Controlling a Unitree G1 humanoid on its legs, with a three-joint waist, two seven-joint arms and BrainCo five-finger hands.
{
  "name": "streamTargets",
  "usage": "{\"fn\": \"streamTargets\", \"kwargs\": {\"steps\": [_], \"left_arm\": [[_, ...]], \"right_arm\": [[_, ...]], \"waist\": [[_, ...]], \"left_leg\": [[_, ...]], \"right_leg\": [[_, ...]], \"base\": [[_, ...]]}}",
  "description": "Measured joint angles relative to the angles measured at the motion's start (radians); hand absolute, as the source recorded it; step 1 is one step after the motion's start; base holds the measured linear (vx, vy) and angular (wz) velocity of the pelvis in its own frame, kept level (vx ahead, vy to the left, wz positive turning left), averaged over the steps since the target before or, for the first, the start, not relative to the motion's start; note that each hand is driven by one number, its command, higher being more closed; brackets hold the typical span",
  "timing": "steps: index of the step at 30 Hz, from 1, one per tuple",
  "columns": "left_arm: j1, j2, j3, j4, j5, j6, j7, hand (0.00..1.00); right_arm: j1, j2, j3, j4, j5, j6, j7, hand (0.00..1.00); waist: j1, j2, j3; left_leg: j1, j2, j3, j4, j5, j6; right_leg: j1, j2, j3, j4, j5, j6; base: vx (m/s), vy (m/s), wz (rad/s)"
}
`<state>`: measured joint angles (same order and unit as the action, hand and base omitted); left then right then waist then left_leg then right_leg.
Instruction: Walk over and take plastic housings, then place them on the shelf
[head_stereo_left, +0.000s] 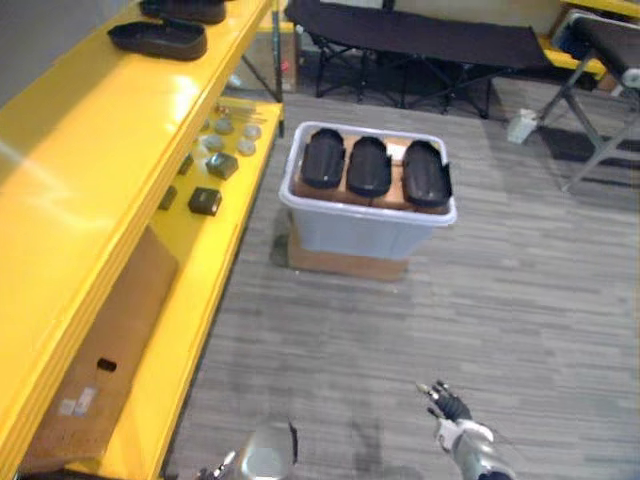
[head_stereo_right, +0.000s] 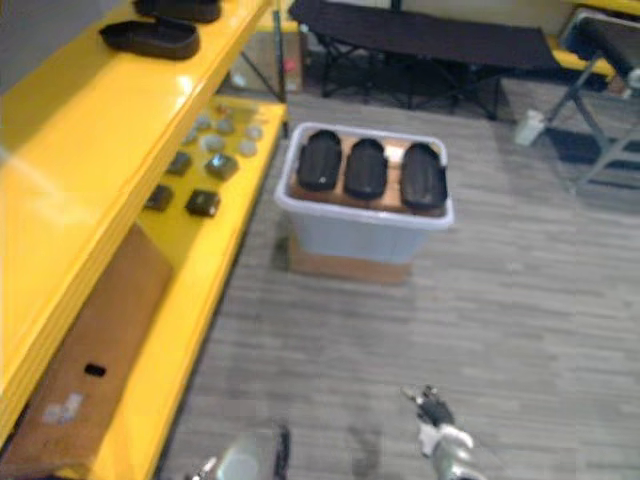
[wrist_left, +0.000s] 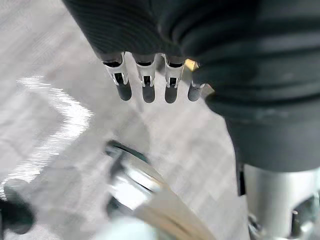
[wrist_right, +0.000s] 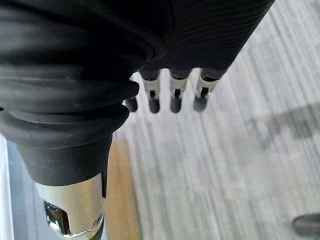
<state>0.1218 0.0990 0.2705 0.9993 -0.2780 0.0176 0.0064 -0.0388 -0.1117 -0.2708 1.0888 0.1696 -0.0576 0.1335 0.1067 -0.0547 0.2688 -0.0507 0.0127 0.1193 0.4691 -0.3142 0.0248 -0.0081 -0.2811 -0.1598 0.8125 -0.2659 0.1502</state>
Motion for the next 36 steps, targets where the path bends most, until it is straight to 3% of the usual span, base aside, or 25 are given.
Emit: {"fn": "streamTargets", "kwargs": {"steps": [2, 3, 4, 6, 7, 8, 9, 10, 12, 14, 17, 18, 19, 21, 22, 23, 24, 26, 27, 28, 31, 36], "left_arm": [[-0.042, 0.011, -0.02, -0.021, -0.026, -0.025, 0.002, 0.0], [-0.078, 0.008, -0.026, -0.042, -0.049, -0.041, 0.002, 0.0], [-0.113, 0.009, -0.047, -0.049, -0.079, -0.061, 0.007, 0.0], [-0.155, 0.007, -0.06, -0.05, -0.108, -0.077, 0.014, 0.0], [-0.181, -0.001, -0.059, -0.055, -0.118, -0.078, 0.018, 0.0], [-0.179, -0.005, -0.058, -0.086, -0.119, -0.079, 0.022, 0.0], [-0.176, 0.002, -0.056, -0.094, -0.118, -0.078, 0.022, 0.0], [-0.187, -0.051, -0.057, -0.078, -0.115, -0.067, 0.031, 0.0], [-0.181, -0.116, -0.068, -0.078, -0.109, -0.054, 0.039, 0.0], [-0.158, -0.134, -0.092, -0.071, -0.097, -0.029, 0.055, 0.0], [-0.123, -0.131, -0.076, -0.049, -0.108, -0.009, 0.09, 0.0], [-0.123, -0.122, -0.053, -0.037, -0.108, -0.009, 0.1, 0.0], [-0.116, -0.107, -0.028, -0.018, -0.109, -0.015, 0.102, 0.0], [-0.083, -0.087, -0.006, 0.014, -0.116, -0.018, 0.102, 0.0], [-0.061, -0.088, 0.005, 0.008, -0.137, -0.02, 0.099, 0.0], [-0.063, -0.09, 0.007, 0.002, -0.148, -0.021, 0.098, 0.0], [-0.064, -0.09, 0.014, 0.002, -0.149, -0.02, 0.093, 0.0], [-0.076, -0.097, 0.014, 0.003, -0.146, -0.022, 0.084, 0.0], [-0.086, -0.098, 0.016, 0.003, -0.146, -0.025, 0.078, 0.0], [-0.105, -0.083, 0.015, -0.001, -0.145, -0.035, 0.071, 0.0], [-0.16, -0.056, -0.022, -0.006, -0.138, -0.04, 0.062, 0.0], [-0.167, -0.034, -0.104, -0.028, -0.138, -0.065, 0.052, 0.0]], "right_arm": [[0.03, 0.005, 0.0, 0.031, -0.04, 0.019, 0.005, 0.0], [0.046, 0.006, 0.0, 0.036, -0.055, 0.028, 0.003, 0.0], [0.053, 0.0, -0.01, 0.029, -0.062, 0.035, 0.0, 0.0], [0.066, -0.002, -0.017, 0.026, -0.065, 0.044, -0.005, 0.0], [0.095, 0.011, -0.033, 0.016, -0.065, 0.054, -0.009, 0.0], [0.132, 0.039, -0.053, 0.0, -0.059, 0.062, -0.019, 0.0], [0.15, 0.053, -0.053, -0.009, -0.056, 0.063, -0.023, 0.0], [0.141, 0.018, -0.063, -0.012, -0.057, 0.067, -0.024, 0.0], [0.147, 0.007, -0.063, -0.014, -0.056, 0.074, -0.023, 0.0], [0.126, 0.019, -0.071, -0.014, -0.056, 0.077, -0.019, 0.0], [0.124, 0.025, -0.071, -0.008, -0.058, 0.076, -0.024, 0.0], [0.126, 0.019, -0.07, -0.007, -0.058, 0.072, -0.028, 0.0], [0.133, 0.016, -0.067, -0.006, -0.059, 0.054, -0.032, 0.0], [0.143, 0.009, -0.044, -0.01, -0.066, 0.028, -0.031, 0.0], [0.146, 0.012, -0.043, -0.014, -0.068, 0.014, -0.03, 0.0], [0.146, 0.011, -0.044, -0.017, -0.069, 0.008, -0.031, 0.0], [0.139, 0.009, -0.044, -0.024, -0.066, -0.009, -0.031, 0.0], [0.122, 0.011, -0.043, -0.048, -0.064, -0.028, -0.032, 0.0], [0.107, 0.016, -0.041, -0.055, -0.064, -0.037, -0.035, 0.0], [0.074, 0.038, -0.016, -0.07, -0.066, -0.054, -0.041, 0.0], [0.016, 0.055, 0.017, -0.101, -0.066, -0.095, -0.047, 0.0], [0.005, 0.044, 0.029, -0.088, -0.066, -0.097, -0.047, 0.0]], "waist": [[-0.017, 0.019, -0.008], [-0.034, 0.044, -0.012], [-0.047, 0.06, -0.016], [-0.062, 0.062, -0.017], [-0.066, 0.049, -0.024], [-0.065, 0.011, -0.042], [-0.066, -0.004, -0.045], [-0.066, 0.067, -0.03], [-0.066, 0.087, -0.055], [-0.065, 0.07, -0.059], [-0.064, 0.056, -0.063], [-0.065, 0.059, -0.061], [-0.065, 0.077, -0.051], [-0.067, 0.075, -0.048], [-0.066, 0.084, -0.049], [-0.067, 0.087, -0.048], [-0.064, 0.091, -0.043], [-0.067, 0.095, -0.034], [-0.058, 0.086, -0.026], [-0.052, 0.051, -0.006], [-0.035, 0.019, 0.037], [-0.037, 0.034, 0.058]], "left_leg": [[0.07, 0.017, -0.016, -0.057, 0.0, 0.0], [0.092, 0.052, -0.029, -0.08, 0.0, -0.002], [0.105, 0.084, -0.031, -0.085, 0.0, -0.007], [0.121, 0.108, -0.041, -0.085, -0.012, -0.032], [0.131, 0.118, -0.064, -0.065, -0.039, -0.076], [0.136, 0.118, -0.08, -0.026, -0.092, -0.119], [0.14, 0.118, -0.087, 0.003, -0.126, -0.14], [0.147, 0.191, -0.11, 0.059, -0.162, -0.155], [0.152, 0.228, -0.113, 0.04, -0.155, -0.162], [0.164, 0.224, -0.113, 0.011, -0.131, -0.159], [0.097, 0.218, -0.119, 0.158, -0.066, -0.121], [0.042, 0.22, -0.138, 0.285, 0.011, -0.121], [0.006, 0.227, -0.15, 0.386, 0.121, -0.154], [-0.042, 0.239, -0.164, 0.5, 0.265, -0.192], [-0.088, 0.248, -0.143, 0.507, 0.164, -0.185], [-0.111, 0.253, -0.115, 0.475, 0.122, -0.186], [-0.14, 0.252, -0.057, 0.338, 0.086, -0.18], [-0.137, 0.23, 0.011, 0.026, 0.132, -0.148], [-0.113, 0.209, 0.029, -0.03, 0.131, -0.148], [-0.102, 0.176, 0.034, -0.078, 0.151, -0.138], [-0.15, 0.142, 0.019, -0.078, 0.155, -0.135], [-0.149, 0.113, -0.029, -0.083, 0.155, -0.135]], "right_leg": [[-0.053, 0.047, -0.065, -0.064, -0.05, -0.051], [-0.104, 0.099, -0.089, -0.157, -0.057, -0.068], [-0.157, 0.133, -0.085, -0.27, -0.041, -0.059], [-0.2, 0.136, -0.072, -0.43, 0.06, -0.069], [-0.214, 0.123, -0.054, -0.543, 0.173, -0.07], [-0.212, 0.093, -0.038, -0.62, 0.326, -0.066], [-0.211, 0.07, -0.037, -0.605, 0.442, -0.055], [-0.215, 0.123, -0.07, -0.507, 0.377, -0.062], [-0.226, 0.141, -0.09, -0.458, 0.283, -0.068], [-0.266, 0.13, -0.09, -0.366, 0.202, -0.069], [-0.259, 0.123, -0.09, -0.339, 0.164, -0.073], [-0.231, 0.127, -0.094, -0.351, 0.156, -0.075], [-0.185, 0.14, -0.092, -0.376, 0.15, -0.081], [-0.104, 0.156, -0.09, -0.456, 0.156, -0.088], [-0.077, 0.157, -0.095, -0.494, 0.166, -0.1], [-0.069, 0.156, -0.099, -0.509, 0.17, -0.098], [-0.051, 0.142, -0.118, -0.534, 0.179, -0.089], [-0.049, 0.122, -0.134, -0.53, 0.177, -0.061], [-0.059, 0.112, -0.127, -0.519, 0.168, -0.044], [-0.065, 0.085, -0.119, -0.525, 0.17, -0.036], [-0.096, 0.053, -0.142, -0.521, 0.168, -0.022], [-0.038, 0.052, -0.173, -0.569, 0.171, -0.016]], "base": [[0.4, -0.032, 0.21], [0.43, -0.115, 0.22], [0.4, -0.127, 0.24], [0.34, -0.184, 0.24], [0.45, -0.356, 0.46], [0.45, -0.402, 0.55], [0.33, -0.303, 0.4], [0.27, -0.226, 0.33], [0.22, -0.164, 0.27], [0.19, -0.197, 0.11], [0.16, -0.165, 0.04], [0.2, -0.149, -0.04], [0.22, -0.126, -0.09], [0.21, -0.019, -0.08], [0.26, 0.02, -0.02], [0.3, 0.032, 0.1], [0.24, 0.039, 0.19], [0.18, 0.094, 0.26], [0.16, 0.103, 0.2], [0.14, 0.113, 0.14], [0.1, 0.084, 0.28], [0.11, 0.023, 0.29]]}}
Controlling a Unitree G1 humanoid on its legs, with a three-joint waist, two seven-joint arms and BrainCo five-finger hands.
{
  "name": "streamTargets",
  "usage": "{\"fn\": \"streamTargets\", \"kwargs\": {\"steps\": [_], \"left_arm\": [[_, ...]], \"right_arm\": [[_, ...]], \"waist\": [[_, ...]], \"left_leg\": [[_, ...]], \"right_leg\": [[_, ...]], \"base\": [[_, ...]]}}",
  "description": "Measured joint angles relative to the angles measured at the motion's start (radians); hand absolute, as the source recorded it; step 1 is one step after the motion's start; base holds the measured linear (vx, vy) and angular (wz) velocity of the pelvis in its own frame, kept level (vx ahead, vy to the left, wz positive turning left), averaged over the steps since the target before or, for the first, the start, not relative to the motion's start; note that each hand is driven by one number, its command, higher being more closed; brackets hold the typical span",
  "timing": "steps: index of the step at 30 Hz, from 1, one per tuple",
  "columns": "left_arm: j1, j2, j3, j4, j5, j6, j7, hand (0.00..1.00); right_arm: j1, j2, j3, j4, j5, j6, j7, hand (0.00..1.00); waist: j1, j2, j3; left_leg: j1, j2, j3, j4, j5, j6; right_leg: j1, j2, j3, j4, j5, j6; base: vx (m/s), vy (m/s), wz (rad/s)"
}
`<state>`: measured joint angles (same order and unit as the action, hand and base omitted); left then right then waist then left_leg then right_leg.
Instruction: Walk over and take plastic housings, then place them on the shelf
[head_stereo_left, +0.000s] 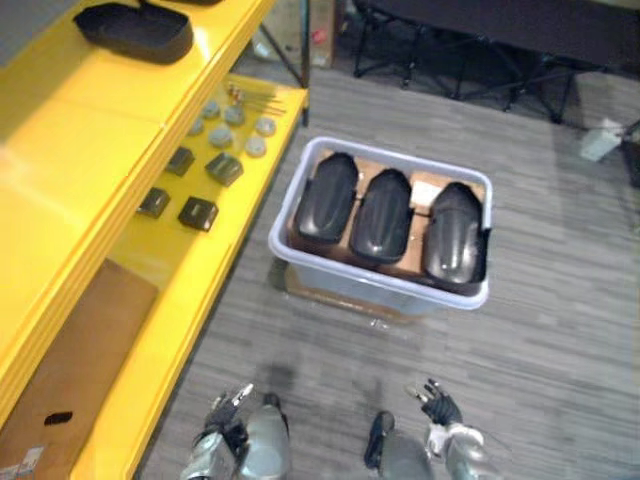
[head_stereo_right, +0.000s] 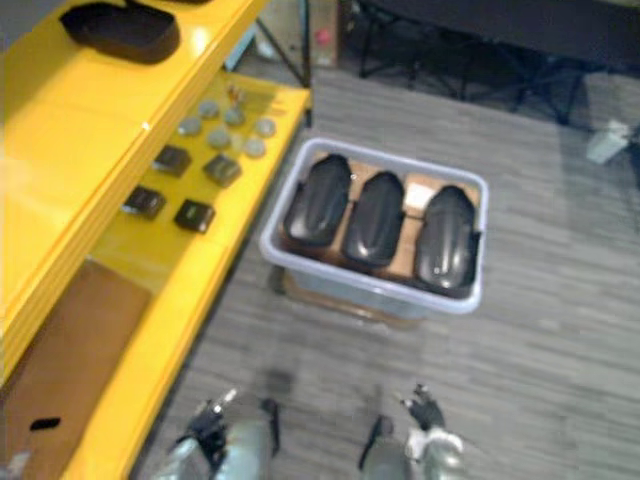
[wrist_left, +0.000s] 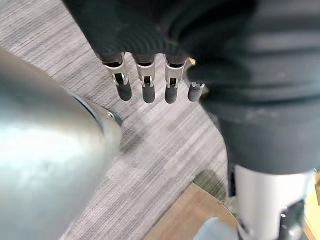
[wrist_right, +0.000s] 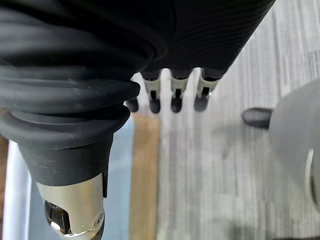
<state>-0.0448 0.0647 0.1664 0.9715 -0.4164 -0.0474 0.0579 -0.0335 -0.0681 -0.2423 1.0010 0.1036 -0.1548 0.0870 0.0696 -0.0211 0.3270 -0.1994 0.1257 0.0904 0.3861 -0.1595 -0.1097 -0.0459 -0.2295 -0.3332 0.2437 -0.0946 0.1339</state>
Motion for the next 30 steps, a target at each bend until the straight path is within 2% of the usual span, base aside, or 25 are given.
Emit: {"fn": "streamTargets", "kwargs": {"steps": [2, 5, 8, 10, 12, 13, 15, 16, 18, 20, 21, 23, 25, 26, 27, 30], "left_arm": [[0.003, 0.002, -0.028, -0.012, 0.0, -0.003, 0.001, 0.0], [0.001, 0.009, -0.073, -0.019, 0.002, -0.005, 0.007, 0.0], [0.002, 0.016, -0.099, -0.017, 0.008, -0.004, 0.017, 0.0], [0.004, 0.044, -0.114, -0.01, 0.036, -0.004, 0.033, 0.0], [0.004, 0.062, -0.114, -0.009, 0.041, -0.003, 0.047, 0.0], [0.001, 0.077, -0.122, -0.014, 0.042, -0.004, 0.047, 0.0], [-0.001, 0.098, -0.128, -0.016, 0.043, -0.008, 0.047, 0.0], [0.002, 0.108, -0.128, -0.012, 0.044, -0.008, 0.047, 0.0], [0.01, 0.122, -0.126, -0.008, 0.071, -0.007, 0.045, 0.0], [0.046, 0.122, -0.115, -0.011, 0.083, -0.009, 0.038, 0.0], [0.053, 0.122, -0.108, -0.011, 0.083, -0.009, 0.035, 0.0], [0.085, 0.119, -0.098, -0.018, 0.083, -0.009, 0.034, 0.0], [0.111, 0.118, -0.092, -0.031, 0.082, -0.017, 0.033, 0.0], [0.113, 0.117, -0.089, -0.034, 0.082, -0.019, 0.031, 0.0], [0.127, 0.112, -0.083, -0.06, 0.082, -0.034, 0.022, 0.0], [0.125, 0.101, -0.055, -0.1, 0.081, -0.06, 0.012, 0.0]], "right_arm": [[-0.01, -0.005, 0.024, 0.007, -0.003, -0.01, 0.003, 0.0], [-0.02, -0.014, 0.117, -0.001, -0.038, -0.058, 0.005, 0.0], [-0.022, -0.022, 0.299, -0.111, -0.099, -0.116, 0.011, 0.0], [-0.022, -0.046, 0.508, -0.339, -0.154, -0.156, 0.062, 0.0], [-0.051, -0.053, 0.614, -0.485, -0.166, -0.173, 0.119, 0.0], [-0.075, -0.052, 0.666, -0.582, -0.153, -0.184, 0.153, 0.0], [-0.13, -0.053, 0.704, -0.73, -0.106, -0.198, 0.159, 0.0], [-0.181, -0.054, 0.691, -0.825, -0.068, -0.199, 0.135, 0.0], [-0.256, -0.054, 0.626, -0.91, -0.028, -0.196, 0.055, 0.0], [-0.362, -0.065, 0.439, -0.95, 0.029, -0.183, -0.11, 0.0], [-0.38, -0.075, 0.391, -0.95, 0.047, -0.173, -0.154, 0.0], [-0.418, -0.123, 0.255, -0.943, 0.051, -0.128, -0.317, 0.0], [-0.403, -0.178, 0.134, -0.897, 0.064, -0.078, -0.481, 0.0], [-0.403, -0.184, 0.117, -0.886, 0.074, -0.069, -0.501, 0.0], [-0.405, -0.21, 0.027, -0.822, 0.114, -0.034, -0.572, 0.0], [-0.425, -0.285, -0.089, -0.657, 0.171, 0.004, -0.649, 0.0]], "waist": [[0.001, 0.001, 0.002], [-0.002, 0.0, 0.003], [0.004, -0.008, 0.015], [0.006, -0.025, 0.025], [0.014, -0.042, 0.034], [0.03, -0.053, 0.039], [0.053, -0.068, 0.044], [0.057, -0.076, 0.045], [0.057, -0.08, 0.045], [0.056, -0.085, 0.042], [0.056, -0.085, 0.042], [0.055, -0.085, 0.042], [0.049, -0.081, 0.044], [0.049, -0.081, 0.045], [0.049, -0.072, 0.052], [0.051, -0.051, 0.082]], "left_leg": [[0.01, 0.0, -0.002, -0.012, 0.0, 0.0], [0.01, -0.003, -0.028, -0.031, 0.004, 0.004], [0.025, -0.008, -0.034, -0.048, 0.015, 0.005], [0.022, -0.008, -0.045, -0.061, 0.022, 0.003], [0.011, -0.004, -0.055, -0.064, 0.025, 0.001], [0.007, -0.001, -0.061, -0.061, 0.025, 0.001], [0.006, 0.002, -0.063, -0.059, 0.025, 0.001], [0.006, 0.002, -0.065, -0.055, 0.024, 0.001], [0.006, 0.001, -0.07, -0.041, 0.022, 0.002], [0.008, 0.0, -0.069, -0.02, 0.012, 0.004], [0.007, 0.001, -0.068, -0.014, 0.009, 0.005], [0.01, 0.004, -0.06, 0.011, -0.006, 0.007], [0.002, 0.007, -0.058, 0.028, -0.016, 0.012], [0.0, 0.007, -0.058, 0.031, -0.017, 0.012], [-0.016, 0.013, -0.063, 0.045, -0.02, 0.014], [-0.077, 0.02, -0.088, 0.076, -0.021, 0.014]], "right_leg": [[0.014, 0.004, -0.006, -0.013, 0.0, 0.0], [0.024, 0.008, -0.025, -0.025, 0.001, 0.001], [0.05, 0.01, -0.036, -0.047, 0.01, 0.006], [0.051, 0.017, -0.04, -0.065, 0.024, 0.004], [0.058, 0.029, -0.049, -0.088, 0.033, 0.004], [0.063, 0.034, -0.052, -0.095, 0.035, 0.001], [0.066, 0.04, -0.052, -0.099, 0.038, -0.003], [0.069, 0.04, -0.051, -0.1, 0.039, -0.005], [0.078, 0.042, -0.046, -0.105, 0.044, -0.011], [0.089, 0.044, -0.01, -0.112, 0.047, -0.011], [0.091, 0.045, -0.007, -0.114, 0.05, -0.012], [0.1, 0.046, 0.007, -0.118, 0.053, -0.008], [0.102, 0.048, 0.013, -0.123, 0.062, -0.005], [0.102, 0.049, 0.014, -0.125, 0.064, -0.005], [0.099, 0.056, 0.015, -0.132, 0.072, -0.012], [0.063, 0.07, 0.01, -0.127, 0.069, -0.019]], "base": [[0.04, -0.014, 0.09], [0.02, -0.027, 0.17], [-0.02, -0.008, 0.12], [-0.06, -0.001, 0.03], [-0.06, -0.01, 0.12], [-0.05, -0.01, 0.14], [-0.02, -0.003, 0.04], [-0.01, 0.007, 0.06], [0.0, 0.025, 0.08], [-0.01, 0.057, 0.02], [-0.02, 0.056, -0.07], [-0.04, 0.053, -0.13], [-0.05, 0.052, -0.09], [-0.07, 0.044, -0.02], [-0.09, 0.038, 0.02], [-0.11, 0.025, 0.1]]}}
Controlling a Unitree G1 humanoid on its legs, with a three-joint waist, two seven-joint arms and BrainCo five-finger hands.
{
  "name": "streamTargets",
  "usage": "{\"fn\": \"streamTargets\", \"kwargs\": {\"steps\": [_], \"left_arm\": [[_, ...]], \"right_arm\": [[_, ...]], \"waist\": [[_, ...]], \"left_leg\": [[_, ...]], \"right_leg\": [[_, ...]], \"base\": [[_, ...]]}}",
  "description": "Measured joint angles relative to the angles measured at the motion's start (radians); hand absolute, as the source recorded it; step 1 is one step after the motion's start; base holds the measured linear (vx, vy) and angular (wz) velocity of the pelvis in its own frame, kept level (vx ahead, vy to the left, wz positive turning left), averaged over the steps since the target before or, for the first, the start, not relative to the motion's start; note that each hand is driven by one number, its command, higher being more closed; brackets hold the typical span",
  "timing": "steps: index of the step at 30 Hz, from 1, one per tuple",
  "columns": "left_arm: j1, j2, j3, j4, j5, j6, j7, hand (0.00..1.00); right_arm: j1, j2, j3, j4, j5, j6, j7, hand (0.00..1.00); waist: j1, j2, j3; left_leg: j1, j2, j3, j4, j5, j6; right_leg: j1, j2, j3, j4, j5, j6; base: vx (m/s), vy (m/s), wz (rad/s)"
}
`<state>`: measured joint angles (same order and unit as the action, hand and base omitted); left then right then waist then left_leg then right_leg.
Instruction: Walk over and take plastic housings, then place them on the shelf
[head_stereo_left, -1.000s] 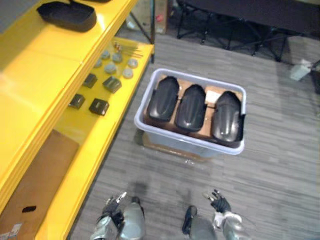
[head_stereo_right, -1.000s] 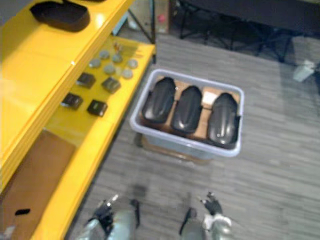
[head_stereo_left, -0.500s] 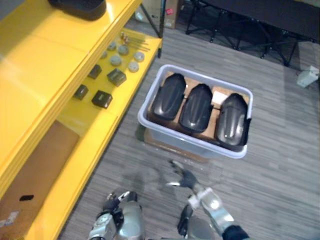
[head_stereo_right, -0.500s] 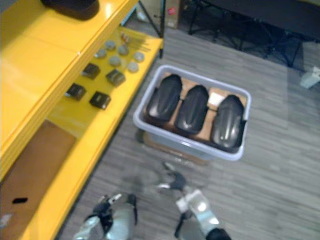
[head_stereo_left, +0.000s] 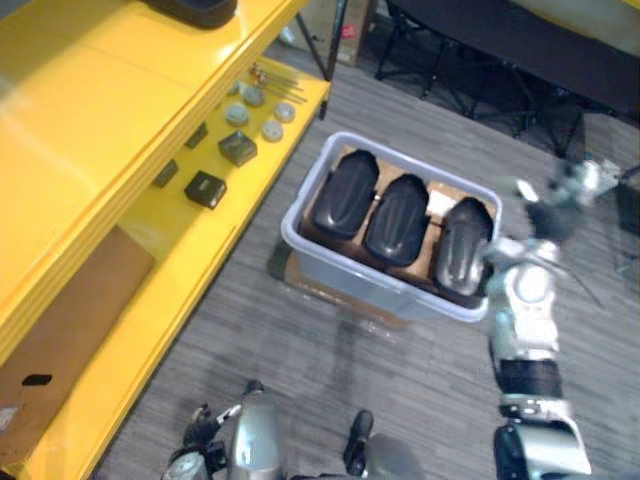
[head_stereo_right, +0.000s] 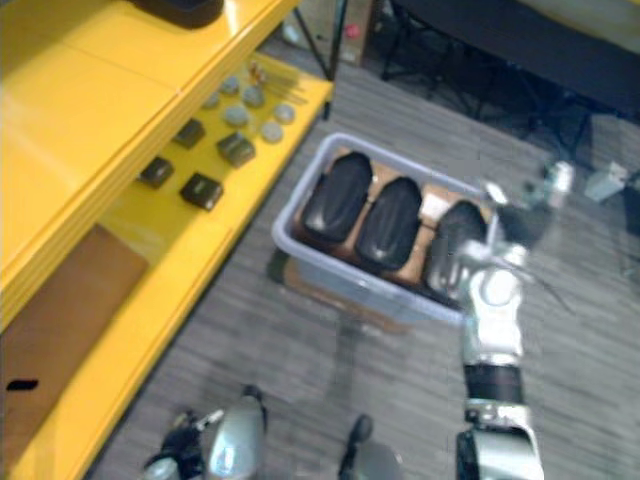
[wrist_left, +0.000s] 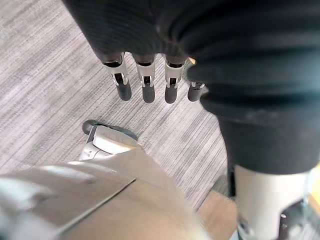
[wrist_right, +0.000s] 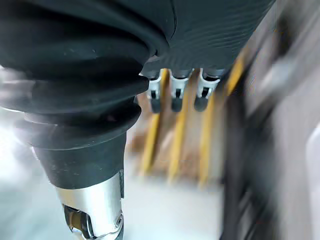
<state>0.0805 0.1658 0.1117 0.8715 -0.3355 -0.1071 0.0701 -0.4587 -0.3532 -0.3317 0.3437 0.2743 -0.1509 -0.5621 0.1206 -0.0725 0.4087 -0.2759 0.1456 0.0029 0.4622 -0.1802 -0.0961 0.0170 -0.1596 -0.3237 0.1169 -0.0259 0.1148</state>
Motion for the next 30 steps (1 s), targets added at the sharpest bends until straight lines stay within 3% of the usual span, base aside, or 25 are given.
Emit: {"fn": "streamTargets", "kwargs": {"steps": [4, 11, 13, 18, 23, 30], "left_arm": [[-0.002, 0.002, 0.006, -0.003, -0.011, -0.033, 0.003, 0.0], [0.0, -0.007, 0.029, 0.058, -0.061, -0.039, -0.006, 0.0], [-0.002, -0.023, 0.029, 0.058, -0.09, -0.041, -0.018, 0.0], [-0.005, -0.028, 0.029, 0.06, -0.141, -0.044, -0.055, 0.0], [-0.021, -0.05, 0.028, 0.058, -0.177, -0.053, -0.085, 0.0], [-0.075, -0.073, -0.001, 0.051, -0.217, -0.066, -0.096, 0.0]], "right_arm": [[-0.107, -0.155, -0.042, 0.287, 0.127, 0.007, -0.042, 0.0], [-0.238, -0.355, -0.041, 0.5, 0.186, 0.008, -0.05, 0.0], [-0.264, -0.405, -0.041, 0.547, 0.188, 0.024, -0.051, 0.0], [-0.292, -0.454, -0.038, 0.623, 0.207, 0.081, -0.056, 0.0], [-0.306, -0.483, -0.037, 0.655, 0.225, 0.14, -0.075, 0.0], [-0.324, -0.51, -0.025, 0.655, 0.222, 0.152, -0.043, 0.0]], "waist": [[0.003, 0.025, 0.042], [0.014, 0.052, 0.074], [0.017, 0.071, 0.085], [0.028, 0.098, 0.1], [0.035, 0.109, 0.106], [0.035, 0.13, 0.115]], "left_leg": [[-0.132, 0.003, -0.025, 0.008, 0.037, -0.002], [-0.225, -0.018, -0.024, -0.009, 0.074, 0.007], [-0.24, -0.031, -0.023, -0.012, 0.077, 0.011], [-0.296, -0.048, -0.024, -0.001, 0.08, 0.017], [-0.328, -0.06, -0.029, 0.014, 0.081, 0.018], [-0.37, -0.076, -0.043, 0.037, 0.086, 0.018]], "right_leg": [[-0.138, 0.005, -0.004, 0.044, 0.007, 0.001], [-0.269, -0.023, 0.001, 0.103, 0.007, 0.006], [-0.302, -0.042, 0.01, 0.137, -0.007, 0.011], [-0.387, -0.069, 0.021, 0.214, -0.038, 0.016], [-0.432, -0.089, 0.022, 0.266, -0.058, 0.015], [-0.492, -0.116, 0.024, 0.353, -0.097, 0.02]], "base": [[-0.12, -0.001, 0.06], [0.0, 0.001, 0.01], [0.02, 0.014, 0.01], [0.01, 0.011, 0.02], [0.0, 0.008, 0.07], [-0.03, -0.011, 0.08]]}}
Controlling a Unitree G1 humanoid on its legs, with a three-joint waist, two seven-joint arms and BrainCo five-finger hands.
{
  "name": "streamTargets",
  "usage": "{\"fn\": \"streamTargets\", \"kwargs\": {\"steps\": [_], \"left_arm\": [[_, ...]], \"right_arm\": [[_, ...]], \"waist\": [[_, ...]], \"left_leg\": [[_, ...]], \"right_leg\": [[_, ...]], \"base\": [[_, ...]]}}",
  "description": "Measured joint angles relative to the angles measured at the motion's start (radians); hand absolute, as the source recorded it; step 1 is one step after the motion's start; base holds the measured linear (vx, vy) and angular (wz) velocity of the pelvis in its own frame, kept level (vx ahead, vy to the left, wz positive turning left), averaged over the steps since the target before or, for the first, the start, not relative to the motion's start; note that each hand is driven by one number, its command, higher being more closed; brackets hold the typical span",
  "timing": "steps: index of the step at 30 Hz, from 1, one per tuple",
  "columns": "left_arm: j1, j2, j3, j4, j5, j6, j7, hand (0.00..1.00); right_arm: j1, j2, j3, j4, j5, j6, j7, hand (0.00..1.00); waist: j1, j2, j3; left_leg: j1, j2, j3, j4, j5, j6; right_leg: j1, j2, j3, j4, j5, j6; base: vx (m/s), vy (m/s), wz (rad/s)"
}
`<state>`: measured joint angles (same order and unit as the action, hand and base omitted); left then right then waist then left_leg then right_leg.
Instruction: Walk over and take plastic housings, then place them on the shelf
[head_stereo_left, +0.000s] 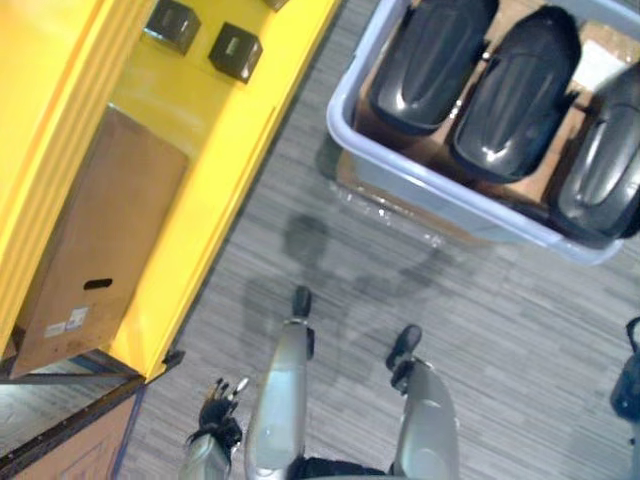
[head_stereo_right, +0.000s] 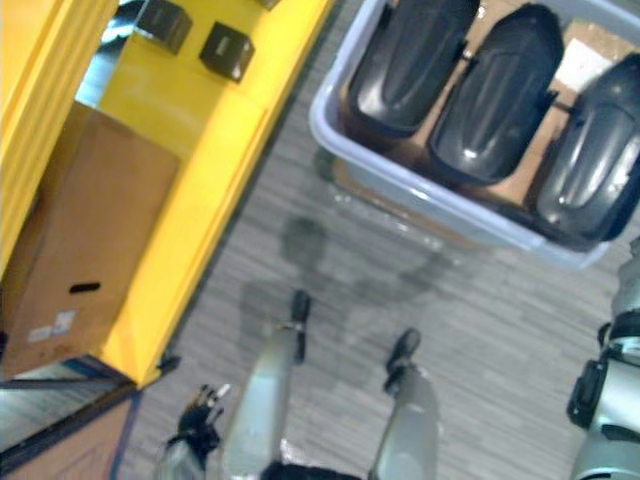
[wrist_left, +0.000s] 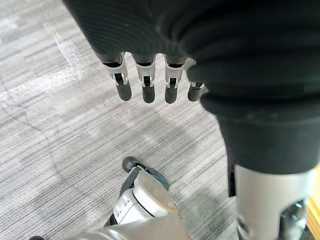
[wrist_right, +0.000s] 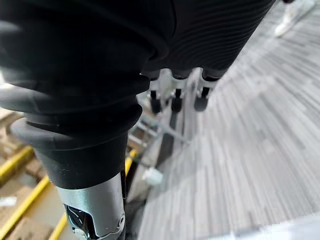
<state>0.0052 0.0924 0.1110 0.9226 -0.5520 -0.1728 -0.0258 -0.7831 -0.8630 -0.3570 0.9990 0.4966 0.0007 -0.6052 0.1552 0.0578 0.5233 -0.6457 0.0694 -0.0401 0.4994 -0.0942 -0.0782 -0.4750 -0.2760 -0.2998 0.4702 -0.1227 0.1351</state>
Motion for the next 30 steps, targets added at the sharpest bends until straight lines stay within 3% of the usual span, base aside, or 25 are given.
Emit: {"fn": "streamTargets", "kwargs": {"steps": [11, 20, 30], "left_arm": [[-0.005, -0.024, 0.001, -0.003, -0.038, 0.0, -0.065, 0.0], [-0.008, -0.04, 0.012, -0.018, -0.071, -0.001, -0.077, 0.0], [-0.01, -0.067, 0.024, -0.039, -0.079, -0.021, -0.105, 0.0]], "right_arm": [[-0.057, -0.002, 0.059, -0.008, -0.042, 0.009, -0.009, 0.0], [-0.076, -0.008, 0.106, -0.012, -0.08, 0.026, -0.006, 0.0], [-0.099, -0.03, 0.165, -0.012, -0.079, 0.113, -0.007, 0.0]], "waist": [[0.006, 0.012, -0.001], [0.024, 0.016, -0.002], [0.048, 0.039, -0.004]], "left_leg": [[-0.064, -0.004, -0.006, 0.028, 0.008, -0.001], [-0.114, -0.009, -0.009, 0.067, 0.005, 0.002], [-0.165, -0.01, -0.012, 0.093, 0.005, 0.003]], "right_leg": [[-0.078, -0.021, 0.002, 0.069, -0.02, -0.007], [-0.135, -0.037, 0.008, 0.131, -0.042, -0.012], [-0.187, -0.041, 0.014, 0.166, -0.043, -0.013]], "base": [[-0.01, -0.014, 0.02], [-0.02, 0.001, 0.02], [0.0, 0.0, 0.0]]}}
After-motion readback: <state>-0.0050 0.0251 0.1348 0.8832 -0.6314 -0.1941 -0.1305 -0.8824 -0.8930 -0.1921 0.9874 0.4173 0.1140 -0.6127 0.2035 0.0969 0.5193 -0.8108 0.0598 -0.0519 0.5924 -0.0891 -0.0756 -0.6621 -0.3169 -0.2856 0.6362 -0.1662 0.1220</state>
